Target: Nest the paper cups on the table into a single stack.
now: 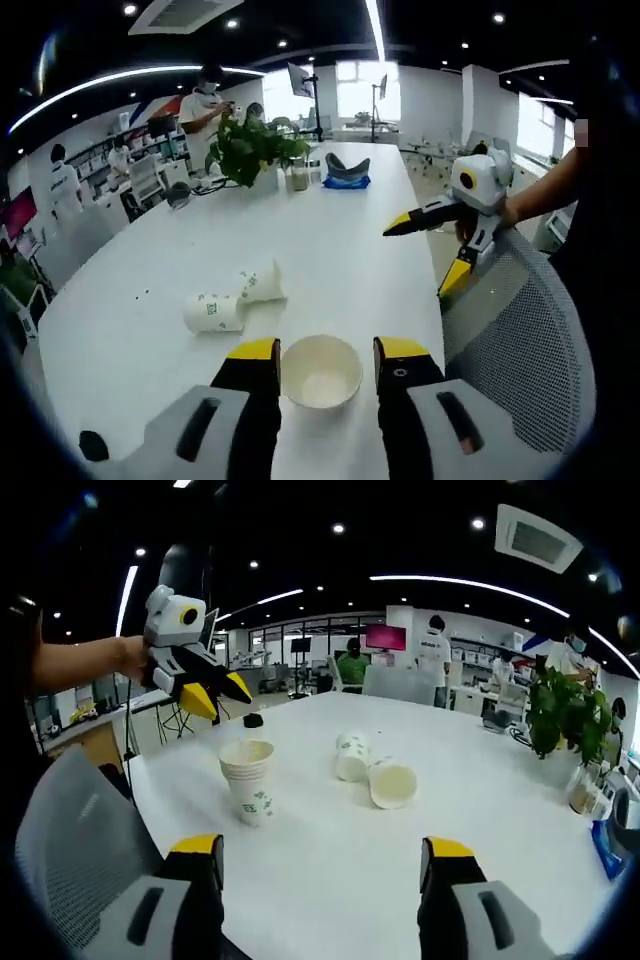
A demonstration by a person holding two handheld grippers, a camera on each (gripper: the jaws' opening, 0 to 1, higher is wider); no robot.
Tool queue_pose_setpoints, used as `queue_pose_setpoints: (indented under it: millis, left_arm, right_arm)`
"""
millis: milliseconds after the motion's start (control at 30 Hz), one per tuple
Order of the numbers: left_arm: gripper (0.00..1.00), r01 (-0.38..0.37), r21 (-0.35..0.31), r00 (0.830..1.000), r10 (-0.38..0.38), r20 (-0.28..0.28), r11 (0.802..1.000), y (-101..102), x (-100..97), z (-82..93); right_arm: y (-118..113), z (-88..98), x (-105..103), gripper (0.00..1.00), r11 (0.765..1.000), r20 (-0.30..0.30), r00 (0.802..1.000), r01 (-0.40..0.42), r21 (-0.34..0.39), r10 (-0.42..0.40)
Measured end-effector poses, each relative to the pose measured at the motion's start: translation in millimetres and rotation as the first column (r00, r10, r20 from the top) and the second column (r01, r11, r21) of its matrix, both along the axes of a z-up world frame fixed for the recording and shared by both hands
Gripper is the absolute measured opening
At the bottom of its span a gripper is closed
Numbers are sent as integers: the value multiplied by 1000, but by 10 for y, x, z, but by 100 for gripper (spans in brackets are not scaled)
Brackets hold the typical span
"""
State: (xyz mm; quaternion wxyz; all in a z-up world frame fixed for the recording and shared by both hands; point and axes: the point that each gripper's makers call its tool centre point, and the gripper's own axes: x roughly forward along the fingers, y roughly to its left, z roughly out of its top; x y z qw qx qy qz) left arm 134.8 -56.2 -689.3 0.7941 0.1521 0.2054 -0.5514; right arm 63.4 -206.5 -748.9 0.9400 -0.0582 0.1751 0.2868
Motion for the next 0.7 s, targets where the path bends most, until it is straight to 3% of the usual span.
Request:
queue_pose_setpoints:
  millis: [133, 200, 333, 467, 600, 700]
  left_arm:
    - [38, -59, -25, 998, 59, -13, 998, 177, -11, -36]
    - [40, -83, -26, 996, 83, -9, 996, 163, -115, 14]
    - [43, -136, -35, 990, 135, -28, 990, 391, -132, -92]
    - [46, -206, -70, 979, 205, -21, 976, 552, -187, -104]
    - [53, -276, -73, 961, 277, -6, 958, 732, -181, -127]
    - [54, -319, -123, 947, 322, 1, 940, 831, -172, -54]
  right_arm:
    - [-5, 51, 8, 81, 999, -2, 1000, 8, 53, -8]
    - [-13, 58, 20, 81, 998, -7, 1000, 10, 62, -9]
    - [-52, 51, 83, 79, 998, -18, 1000, 17, 68, -15]
    - [-96, 43, 161, 73, 999, 3, 1000, 13, 42, -13]
    - [-108, 52, 249, 73, 998, 5, 1000, 21, 60, -21]
    - [-116, 26, 316, 73, 998, -4, 1000, 26, 62, -26]
